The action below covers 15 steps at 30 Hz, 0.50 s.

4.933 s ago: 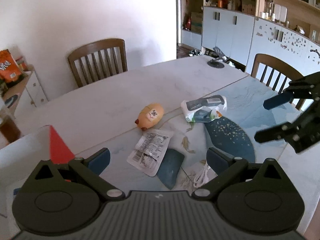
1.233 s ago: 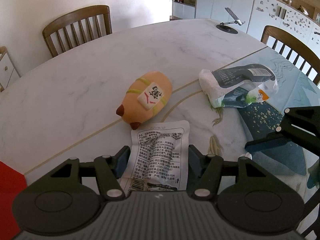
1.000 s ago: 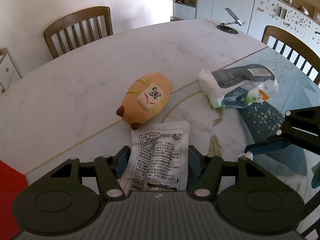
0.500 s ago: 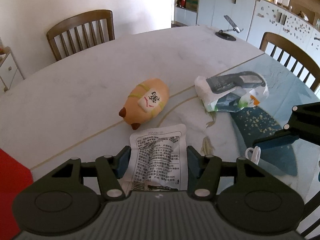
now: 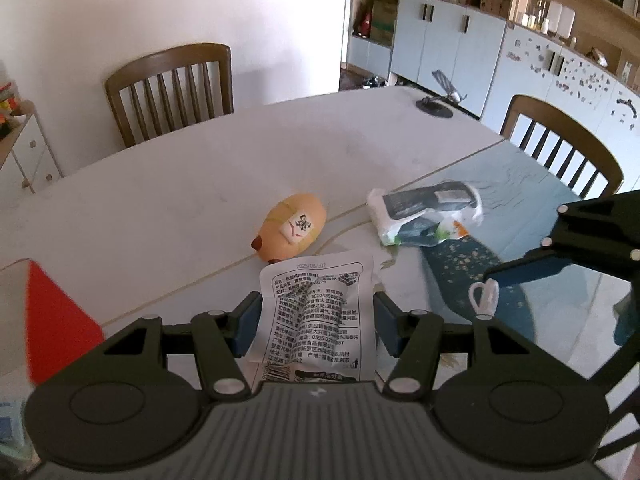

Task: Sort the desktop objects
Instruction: 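Carry the white packet and cable with both grippers over the red box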

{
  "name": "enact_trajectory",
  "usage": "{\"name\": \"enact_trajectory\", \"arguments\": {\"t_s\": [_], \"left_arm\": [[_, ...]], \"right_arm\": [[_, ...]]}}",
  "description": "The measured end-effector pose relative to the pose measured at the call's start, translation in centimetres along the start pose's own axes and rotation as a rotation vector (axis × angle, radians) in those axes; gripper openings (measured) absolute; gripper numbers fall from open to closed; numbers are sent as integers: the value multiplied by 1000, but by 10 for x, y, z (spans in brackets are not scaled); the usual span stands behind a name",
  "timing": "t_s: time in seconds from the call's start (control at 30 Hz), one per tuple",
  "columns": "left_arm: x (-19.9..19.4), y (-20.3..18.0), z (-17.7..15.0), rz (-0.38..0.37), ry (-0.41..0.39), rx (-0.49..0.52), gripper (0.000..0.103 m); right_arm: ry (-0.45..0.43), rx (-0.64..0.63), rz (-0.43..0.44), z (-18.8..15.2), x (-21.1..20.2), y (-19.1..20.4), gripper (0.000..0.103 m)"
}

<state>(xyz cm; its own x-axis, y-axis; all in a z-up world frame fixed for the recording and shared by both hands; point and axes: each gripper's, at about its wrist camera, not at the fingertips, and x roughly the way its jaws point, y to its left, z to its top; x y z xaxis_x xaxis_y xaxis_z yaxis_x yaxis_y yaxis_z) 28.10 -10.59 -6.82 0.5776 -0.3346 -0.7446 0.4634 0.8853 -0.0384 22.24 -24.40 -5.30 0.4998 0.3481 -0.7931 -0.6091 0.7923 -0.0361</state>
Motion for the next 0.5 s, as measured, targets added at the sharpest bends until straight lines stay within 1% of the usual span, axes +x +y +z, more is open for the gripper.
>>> {"name": "enact_trajectory", "arguments": {"t_s": [0.3,0.5], "left_arm": [[-53,6,-8,26,-11,-4,59],[-90,21,-15,34,-29,-28,59]], "right_arm": [[27,-23,4,25,-26,27,74],[19,-52,18,42,-40,48,74]]}}
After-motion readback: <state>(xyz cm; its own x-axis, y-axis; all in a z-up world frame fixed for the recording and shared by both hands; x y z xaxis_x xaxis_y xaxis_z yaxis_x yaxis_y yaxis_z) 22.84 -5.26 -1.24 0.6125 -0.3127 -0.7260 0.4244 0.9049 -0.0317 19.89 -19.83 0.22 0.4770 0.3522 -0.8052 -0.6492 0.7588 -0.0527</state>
